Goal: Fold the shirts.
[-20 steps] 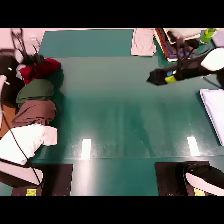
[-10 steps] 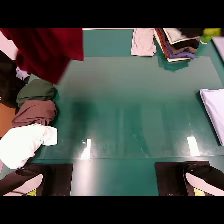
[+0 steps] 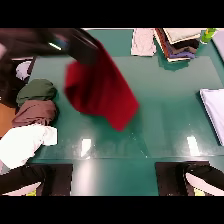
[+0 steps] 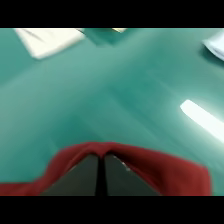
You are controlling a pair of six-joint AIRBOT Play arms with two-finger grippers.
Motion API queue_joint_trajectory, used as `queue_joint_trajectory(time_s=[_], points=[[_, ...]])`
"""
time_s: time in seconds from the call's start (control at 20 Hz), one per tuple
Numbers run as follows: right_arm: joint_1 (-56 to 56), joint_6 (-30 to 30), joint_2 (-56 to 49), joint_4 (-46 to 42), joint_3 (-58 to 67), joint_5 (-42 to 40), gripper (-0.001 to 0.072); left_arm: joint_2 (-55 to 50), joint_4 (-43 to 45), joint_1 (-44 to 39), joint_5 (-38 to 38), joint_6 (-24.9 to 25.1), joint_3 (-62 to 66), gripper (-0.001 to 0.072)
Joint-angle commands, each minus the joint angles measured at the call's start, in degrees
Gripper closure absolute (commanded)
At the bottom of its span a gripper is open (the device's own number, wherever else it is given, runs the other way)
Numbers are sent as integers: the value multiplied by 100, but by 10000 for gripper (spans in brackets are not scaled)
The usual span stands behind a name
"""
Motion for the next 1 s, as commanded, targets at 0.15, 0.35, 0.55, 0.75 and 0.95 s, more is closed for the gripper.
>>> queue_joint_trajectory(time_s=[0.15,0.35,0.55,0.75,0.95], points=[[-2,31,0,-24,46,133,689,-1443,-225,-1115,149,107,-85,143],[-2,31,-7,-175,35,616,689,-1364,-205,57,-367,105,-39,156],[-85,33,68,-262,-758,1427,689,-1377,-214,1764,-804,-50,-184,156],[-1102,184,358,-254,-2828,1930,688,-1381,-229,2863,-988,-48,-586,156],[-2535,50,911,175,-5447,1467,585,-1381,-225,3195,-927,-42,-1010,156]])
